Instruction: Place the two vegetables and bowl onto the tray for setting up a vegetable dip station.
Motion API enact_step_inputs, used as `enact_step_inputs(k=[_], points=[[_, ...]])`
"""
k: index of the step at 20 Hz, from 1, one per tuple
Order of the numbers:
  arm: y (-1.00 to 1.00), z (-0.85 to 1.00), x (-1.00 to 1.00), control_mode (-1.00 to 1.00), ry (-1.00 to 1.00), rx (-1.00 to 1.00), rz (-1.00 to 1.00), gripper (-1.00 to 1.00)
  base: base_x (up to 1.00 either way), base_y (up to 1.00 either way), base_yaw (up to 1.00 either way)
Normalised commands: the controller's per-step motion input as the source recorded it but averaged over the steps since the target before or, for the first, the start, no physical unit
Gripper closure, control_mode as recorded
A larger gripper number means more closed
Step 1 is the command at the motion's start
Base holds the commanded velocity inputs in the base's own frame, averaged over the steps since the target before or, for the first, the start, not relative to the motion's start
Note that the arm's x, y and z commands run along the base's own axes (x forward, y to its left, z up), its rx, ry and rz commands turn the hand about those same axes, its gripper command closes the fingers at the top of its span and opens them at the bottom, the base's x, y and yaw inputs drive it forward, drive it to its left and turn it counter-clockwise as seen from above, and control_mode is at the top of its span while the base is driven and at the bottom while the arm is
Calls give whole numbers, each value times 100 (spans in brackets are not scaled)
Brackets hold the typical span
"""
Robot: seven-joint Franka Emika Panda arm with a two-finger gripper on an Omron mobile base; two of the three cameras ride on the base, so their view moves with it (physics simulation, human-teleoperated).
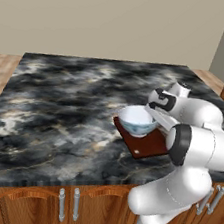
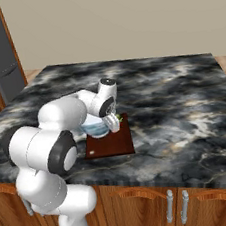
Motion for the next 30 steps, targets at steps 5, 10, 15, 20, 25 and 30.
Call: enact_step_inputs(k=[5,10,15,20,25,30], points=[[-23,-29,-5,-100,0,8,0,100,0,0,0],[-22,-32,-2,-100,0,3,0,100,0,0,0],[-23,-29,-4,-100,0,0,0,100,0,0,0],[-16,-3,-9,-100,0,1,0,100,0,0,0],[0,3,0,-100,1,0,0,100,0,0,0],[0,0,0,-100,3,0,0,100,0,0,0]])
